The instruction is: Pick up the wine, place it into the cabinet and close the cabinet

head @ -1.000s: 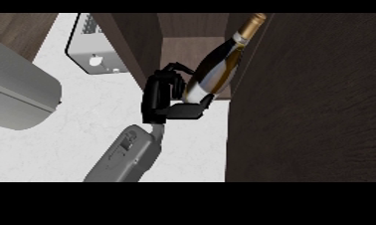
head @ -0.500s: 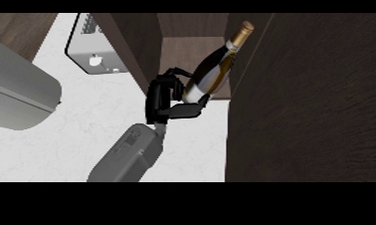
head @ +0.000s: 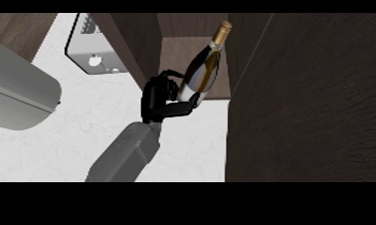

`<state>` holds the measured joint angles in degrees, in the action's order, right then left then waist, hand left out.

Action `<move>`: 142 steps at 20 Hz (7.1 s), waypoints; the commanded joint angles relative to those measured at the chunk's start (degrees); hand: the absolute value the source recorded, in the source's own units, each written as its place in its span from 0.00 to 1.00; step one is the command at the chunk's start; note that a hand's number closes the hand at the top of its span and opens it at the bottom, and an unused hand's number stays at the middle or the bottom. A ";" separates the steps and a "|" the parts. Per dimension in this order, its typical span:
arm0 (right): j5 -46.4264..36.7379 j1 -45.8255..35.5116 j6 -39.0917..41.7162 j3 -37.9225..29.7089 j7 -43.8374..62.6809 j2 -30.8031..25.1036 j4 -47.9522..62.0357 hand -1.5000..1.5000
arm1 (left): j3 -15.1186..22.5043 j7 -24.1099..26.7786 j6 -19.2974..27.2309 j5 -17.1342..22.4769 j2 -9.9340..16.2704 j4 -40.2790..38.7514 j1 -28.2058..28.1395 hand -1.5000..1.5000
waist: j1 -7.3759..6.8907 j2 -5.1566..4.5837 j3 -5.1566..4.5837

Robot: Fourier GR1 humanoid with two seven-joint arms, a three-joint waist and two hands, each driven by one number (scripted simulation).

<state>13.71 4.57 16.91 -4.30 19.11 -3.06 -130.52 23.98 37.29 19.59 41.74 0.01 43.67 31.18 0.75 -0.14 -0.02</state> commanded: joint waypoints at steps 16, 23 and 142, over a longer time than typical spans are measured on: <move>1.17 -0.05 1.09 -1.19 -1.41 -0.16 2.69 0.00 | 0.40 2.02 -7.17 12.34 -0.01 -18.38 16.90 1.00 | 0.74 -0.19 0.00; -1.36 -1.45 1.47 -0.40 -4.64 0.55 5.52 0.00 | -0.96 0.41 -6.33 15.58 -0.01 -23.31 23.59 1.00 | 1.37 -0.46 0.00; -12.92 -58.79 -26.40 30.08 10.21 3.06 44.38 1.00 | -37.93 -14.13 -26.55 20.79 46.37 80.26 -72.20 0.00 | -2.36 -0.03 0.01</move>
<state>0.16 -49.67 -10.52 29.81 32.47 0.00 -94.19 -11.09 26.66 -5.60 60.54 45.43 124.17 -41.33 -1.62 -0.09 -0.02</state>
